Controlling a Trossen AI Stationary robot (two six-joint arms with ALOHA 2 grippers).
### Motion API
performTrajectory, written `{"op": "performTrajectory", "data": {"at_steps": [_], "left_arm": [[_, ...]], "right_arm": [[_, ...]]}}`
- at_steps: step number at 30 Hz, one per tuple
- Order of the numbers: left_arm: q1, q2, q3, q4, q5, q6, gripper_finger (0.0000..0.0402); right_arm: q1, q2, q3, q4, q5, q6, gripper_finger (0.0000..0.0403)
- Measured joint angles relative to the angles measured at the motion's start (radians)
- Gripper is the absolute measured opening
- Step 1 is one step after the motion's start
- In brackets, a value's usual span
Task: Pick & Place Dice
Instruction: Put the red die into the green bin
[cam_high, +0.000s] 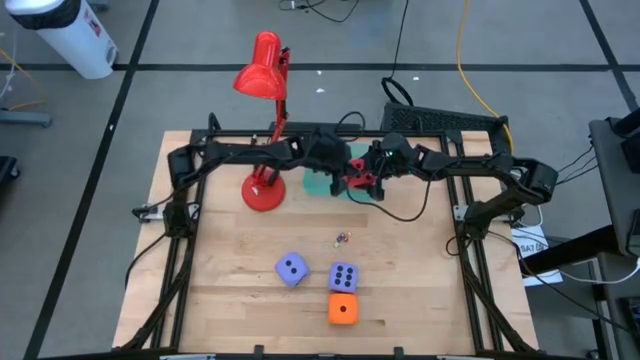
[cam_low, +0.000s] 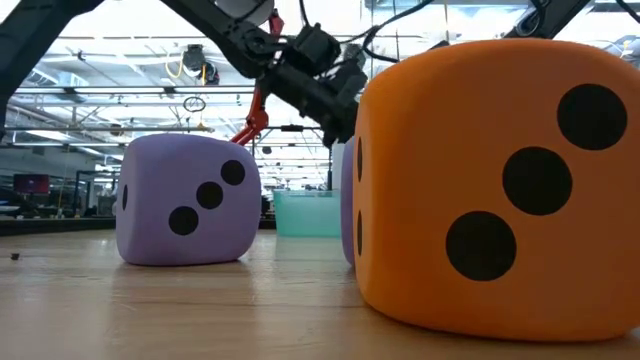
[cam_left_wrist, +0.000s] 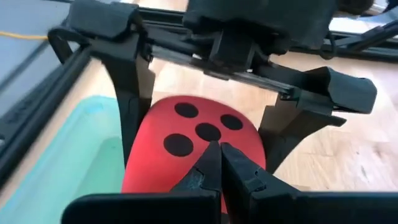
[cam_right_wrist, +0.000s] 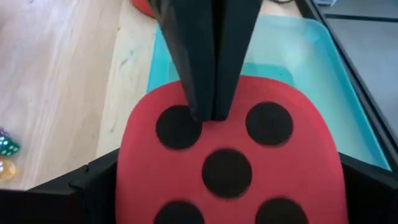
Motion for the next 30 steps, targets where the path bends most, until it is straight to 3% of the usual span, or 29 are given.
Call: {"op": "performTrajectory", "data": {"at_steps": [3, 19, 30], "left_arm": [[0.013, 0.006, -0.001, 0.005, 0.066, -0.023, 0.0001], [0.004, 0.006, -0.003, -0.016, 0.058, -0.066, 0.0001], [0.004, 0.021, -0.004, -0.006, 0.054, -0.066, 0.0001]], "right_arm": [[0.0, 0.0, 0.0, 0.001, -0.02, -0.007, 0.0398], [0.0, -0.001, 0.0, 0.07, -0.096, -0.027, 0.0398], [0.0, -0.002, 0.0, 0.076, -0.094, -0.029, 0.0398]]}}
